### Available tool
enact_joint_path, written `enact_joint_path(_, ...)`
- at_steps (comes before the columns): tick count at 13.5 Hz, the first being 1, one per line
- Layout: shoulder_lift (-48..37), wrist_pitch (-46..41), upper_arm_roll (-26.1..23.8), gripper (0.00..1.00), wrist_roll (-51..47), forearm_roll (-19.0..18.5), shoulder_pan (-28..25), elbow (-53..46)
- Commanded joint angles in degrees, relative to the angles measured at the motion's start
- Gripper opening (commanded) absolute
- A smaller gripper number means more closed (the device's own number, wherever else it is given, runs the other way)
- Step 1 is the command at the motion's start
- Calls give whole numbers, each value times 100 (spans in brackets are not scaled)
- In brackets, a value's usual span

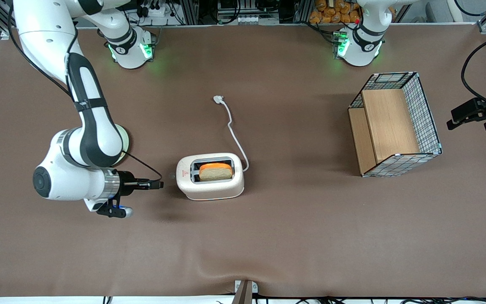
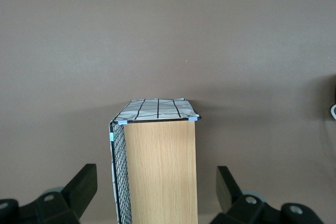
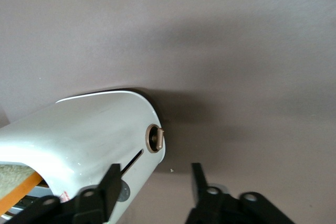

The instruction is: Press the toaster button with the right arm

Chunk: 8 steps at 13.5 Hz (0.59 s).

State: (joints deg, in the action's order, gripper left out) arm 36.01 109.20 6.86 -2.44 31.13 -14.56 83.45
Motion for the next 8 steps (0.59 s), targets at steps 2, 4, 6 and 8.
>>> enact_joint_path(2,-436,-286,18,100,112,-562,356,214)
enact_joint_path(4,-971,-233,61,100,531,-1385,375,617)
enact_joint_path(6,-1446,-277,105,100,875,-1942,602,951)
enact_joint_path(8,-1859,-216,105,100,1096,-1979,813,1452)
